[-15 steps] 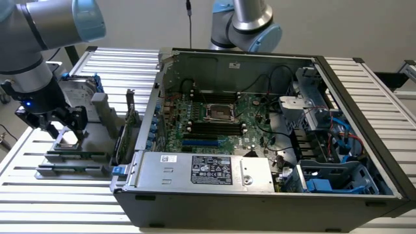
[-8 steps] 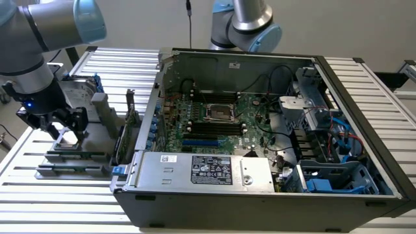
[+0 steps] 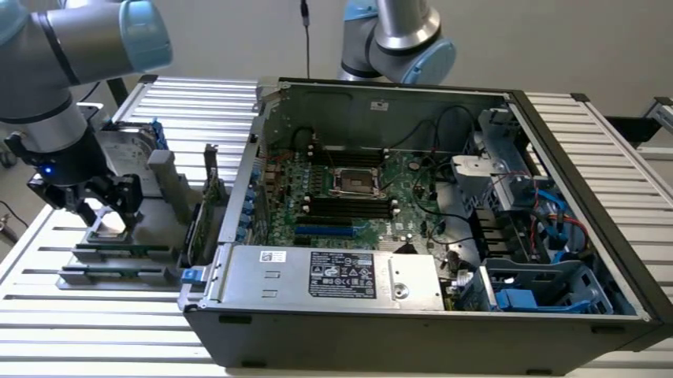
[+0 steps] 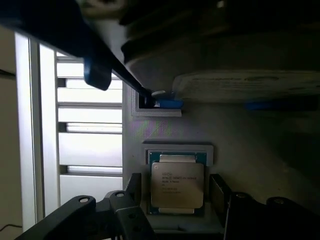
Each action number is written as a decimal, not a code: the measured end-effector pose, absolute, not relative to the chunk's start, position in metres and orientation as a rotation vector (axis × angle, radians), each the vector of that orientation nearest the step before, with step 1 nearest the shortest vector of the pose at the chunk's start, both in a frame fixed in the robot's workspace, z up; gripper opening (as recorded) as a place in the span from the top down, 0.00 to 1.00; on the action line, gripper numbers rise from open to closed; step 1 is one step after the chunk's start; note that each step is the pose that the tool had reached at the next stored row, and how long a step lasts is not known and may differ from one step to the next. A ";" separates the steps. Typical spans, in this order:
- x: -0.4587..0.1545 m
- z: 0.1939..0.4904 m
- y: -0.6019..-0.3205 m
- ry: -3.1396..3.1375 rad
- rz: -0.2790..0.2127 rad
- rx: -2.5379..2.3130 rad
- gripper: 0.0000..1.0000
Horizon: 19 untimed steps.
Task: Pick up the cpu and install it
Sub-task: 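Pick up the cpu and move it towards the insertion slot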
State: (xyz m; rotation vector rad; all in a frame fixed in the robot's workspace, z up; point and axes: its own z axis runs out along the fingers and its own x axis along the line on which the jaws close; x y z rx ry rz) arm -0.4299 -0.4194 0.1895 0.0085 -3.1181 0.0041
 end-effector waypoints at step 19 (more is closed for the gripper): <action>-0.430 0.188 -0.418 -3.119 0.025 0.005 0.35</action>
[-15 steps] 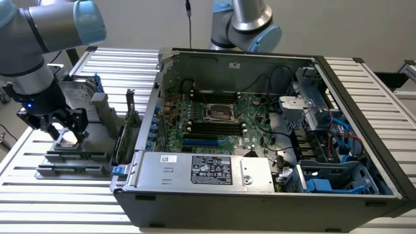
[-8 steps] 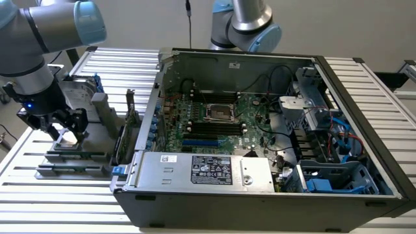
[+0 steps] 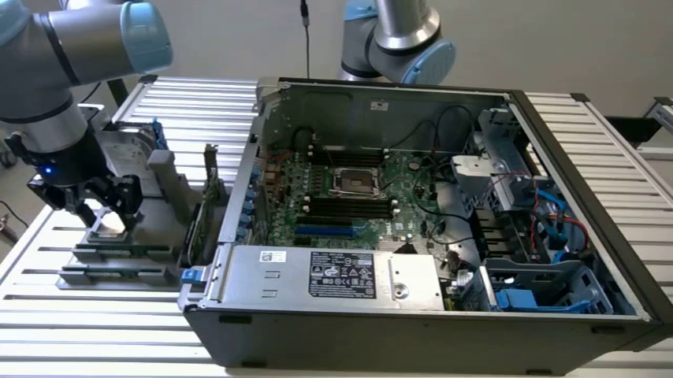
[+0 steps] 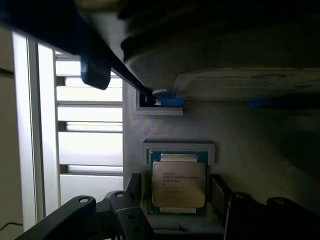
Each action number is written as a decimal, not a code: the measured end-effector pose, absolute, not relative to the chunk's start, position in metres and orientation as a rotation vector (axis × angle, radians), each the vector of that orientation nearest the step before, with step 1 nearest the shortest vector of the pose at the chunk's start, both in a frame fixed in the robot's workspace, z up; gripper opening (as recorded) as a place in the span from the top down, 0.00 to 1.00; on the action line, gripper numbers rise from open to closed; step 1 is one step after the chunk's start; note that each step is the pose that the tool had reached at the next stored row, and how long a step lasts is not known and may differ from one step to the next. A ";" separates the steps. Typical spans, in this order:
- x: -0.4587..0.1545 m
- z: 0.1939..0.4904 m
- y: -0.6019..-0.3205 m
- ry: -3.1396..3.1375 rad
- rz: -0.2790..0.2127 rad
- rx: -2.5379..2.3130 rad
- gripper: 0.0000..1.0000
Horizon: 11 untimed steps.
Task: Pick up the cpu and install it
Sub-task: 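Pick up the cpu and move it towards the insertion slot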
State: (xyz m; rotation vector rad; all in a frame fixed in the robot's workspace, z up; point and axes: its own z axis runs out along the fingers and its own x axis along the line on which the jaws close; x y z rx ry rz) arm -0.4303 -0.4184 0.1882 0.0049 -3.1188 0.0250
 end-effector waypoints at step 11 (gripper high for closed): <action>-0.430 0.187 -0.417 -3.127 0.028 0.005 0.35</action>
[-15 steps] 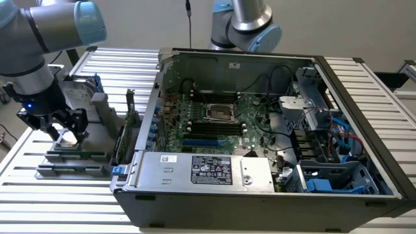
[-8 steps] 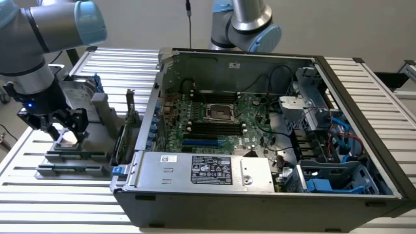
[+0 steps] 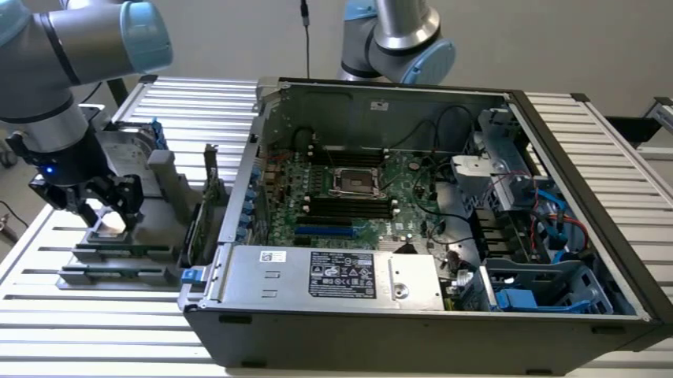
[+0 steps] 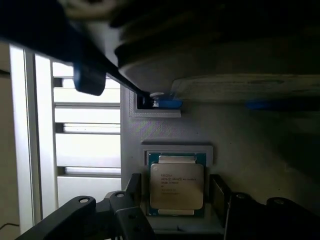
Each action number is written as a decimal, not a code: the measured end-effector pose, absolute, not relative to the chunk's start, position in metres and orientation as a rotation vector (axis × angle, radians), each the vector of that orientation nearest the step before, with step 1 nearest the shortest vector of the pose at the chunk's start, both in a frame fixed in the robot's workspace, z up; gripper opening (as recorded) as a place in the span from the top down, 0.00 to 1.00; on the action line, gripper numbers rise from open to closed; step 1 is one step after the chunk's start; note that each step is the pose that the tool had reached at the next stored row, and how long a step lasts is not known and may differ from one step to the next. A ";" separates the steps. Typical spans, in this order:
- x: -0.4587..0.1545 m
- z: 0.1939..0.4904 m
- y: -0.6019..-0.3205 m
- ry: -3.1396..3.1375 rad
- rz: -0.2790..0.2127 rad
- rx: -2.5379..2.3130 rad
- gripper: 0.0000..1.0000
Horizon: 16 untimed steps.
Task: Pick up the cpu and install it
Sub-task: 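Pick up the cpu and move it towards the insertion slot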
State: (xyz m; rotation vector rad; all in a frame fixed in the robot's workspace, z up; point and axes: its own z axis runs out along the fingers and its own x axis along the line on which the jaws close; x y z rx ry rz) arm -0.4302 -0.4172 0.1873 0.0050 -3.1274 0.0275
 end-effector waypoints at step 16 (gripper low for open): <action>-0.432 0.187 -0.416 -3.142 0.028 0.005 0.35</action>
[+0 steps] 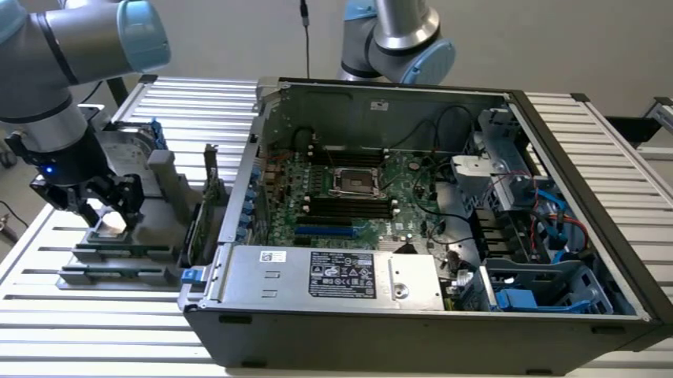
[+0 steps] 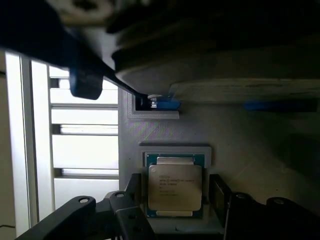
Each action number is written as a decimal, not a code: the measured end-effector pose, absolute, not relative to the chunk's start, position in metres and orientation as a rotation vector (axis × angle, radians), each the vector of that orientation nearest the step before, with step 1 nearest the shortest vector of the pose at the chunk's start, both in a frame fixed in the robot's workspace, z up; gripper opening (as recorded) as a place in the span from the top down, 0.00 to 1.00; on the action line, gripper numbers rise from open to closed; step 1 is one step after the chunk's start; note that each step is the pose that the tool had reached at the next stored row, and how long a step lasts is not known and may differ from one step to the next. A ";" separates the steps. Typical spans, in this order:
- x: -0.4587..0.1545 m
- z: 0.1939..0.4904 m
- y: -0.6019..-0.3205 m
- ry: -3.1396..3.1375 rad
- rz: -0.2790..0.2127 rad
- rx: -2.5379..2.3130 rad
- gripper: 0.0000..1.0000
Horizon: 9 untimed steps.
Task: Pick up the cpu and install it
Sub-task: 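Pick up the cpu and move it towards the insertion slot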
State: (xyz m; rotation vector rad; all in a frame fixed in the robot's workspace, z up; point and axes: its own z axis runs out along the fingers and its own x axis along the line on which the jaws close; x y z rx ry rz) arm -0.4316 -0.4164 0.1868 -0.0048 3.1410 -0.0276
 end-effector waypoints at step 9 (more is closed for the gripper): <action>-0.432 0.187 -0.416 3.141 -0.009 -0.005 0.35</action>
